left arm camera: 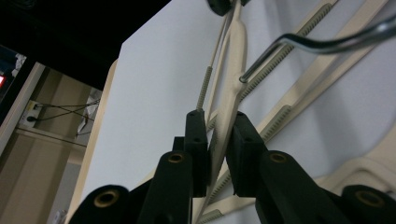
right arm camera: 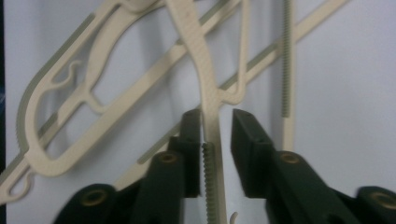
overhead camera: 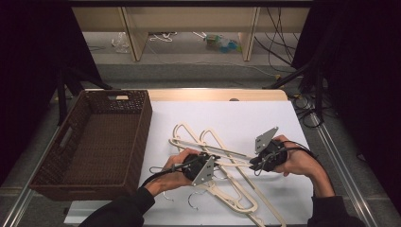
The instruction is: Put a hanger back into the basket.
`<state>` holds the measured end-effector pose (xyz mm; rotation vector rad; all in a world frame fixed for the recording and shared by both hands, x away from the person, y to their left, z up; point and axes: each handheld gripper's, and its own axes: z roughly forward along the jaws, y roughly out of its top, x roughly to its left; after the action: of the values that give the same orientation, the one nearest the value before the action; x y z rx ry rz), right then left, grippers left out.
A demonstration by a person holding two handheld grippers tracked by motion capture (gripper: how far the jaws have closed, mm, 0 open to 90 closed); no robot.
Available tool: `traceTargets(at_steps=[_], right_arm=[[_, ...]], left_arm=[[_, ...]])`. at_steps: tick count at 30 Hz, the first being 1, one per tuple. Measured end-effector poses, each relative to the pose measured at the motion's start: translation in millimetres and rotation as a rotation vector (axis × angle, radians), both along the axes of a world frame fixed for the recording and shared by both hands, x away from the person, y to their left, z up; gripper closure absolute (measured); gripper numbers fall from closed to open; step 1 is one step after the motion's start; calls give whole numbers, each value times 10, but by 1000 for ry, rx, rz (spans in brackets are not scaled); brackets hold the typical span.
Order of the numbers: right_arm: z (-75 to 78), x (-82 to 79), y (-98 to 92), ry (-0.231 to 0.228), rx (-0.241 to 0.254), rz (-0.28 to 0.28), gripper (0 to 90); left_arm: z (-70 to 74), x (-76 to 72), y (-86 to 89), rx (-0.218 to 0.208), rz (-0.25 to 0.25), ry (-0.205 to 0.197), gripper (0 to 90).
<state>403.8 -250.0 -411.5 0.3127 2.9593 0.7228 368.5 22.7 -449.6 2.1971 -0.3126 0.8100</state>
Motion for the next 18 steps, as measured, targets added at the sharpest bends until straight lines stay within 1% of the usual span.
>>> traceTargets(at_steps=[1,2,3,4,5,6,7,8,9,10,11,12,13,14,15,16,17,18], right_arm=[[26,3,-18,-5,13,-29,644],[57,3,-37,-21,23,-67,597],[84,2,-54,-47,48,-116,572],[120,-2,-75,-54,70,-144,545],[156,-15,-94,-60,88,-159,518],[193,-30,-112,-70,103,-181,495],[193,-30,-112,-70,103,-181,495],[278,-57,-155,-113,127,-237,483],[278,-57,-155,-113,127,-237,483],[364,-89,-200,-138,161,-283,480],[364,-89,-200,-138,161,-283,480],[415,-94,-236,-169,181,-282,478],[445,-124,-248,-175,192,-318,473],[474,-135,-267,-195,201,-324,459],[474,-135,-267,-195,201,-324,459],[522,-177,-302,-207,225,-349,444],[545,-187,-322,-196,221,-353,442],[537,-201,-329,-210,242,-370,439]], left_arm=[[21,14,-5,7,-6,-3,802],[21,14,-5,7,-6,-3,810],[42,29,-14,15,-15,-14,817],[94,63,-30,19,-18,-26,822],[126,81,-36,25,-26,-28,830],[126,81,-36,25,-26,-28,840],[171,104,-44,26,-29,-34,840],[246,160,-49,3,-33,-19,845],[246,160,-49,3,-33,-19,845],[324,219,-42,-4,-24,-36,846],[324,219,-42,-4,-24,-36,848],[388,281,-28,-24,3,-33,850],[429,317,-14,-39,22,-12,851],[429,317,-14,-39,22,-12,850],[488,356,12,-40,52,13,850],[560,404,43,-44,91,41,848],[594,429,59,-37,113,61,850],[616,451,70,-52,139,84,851]])
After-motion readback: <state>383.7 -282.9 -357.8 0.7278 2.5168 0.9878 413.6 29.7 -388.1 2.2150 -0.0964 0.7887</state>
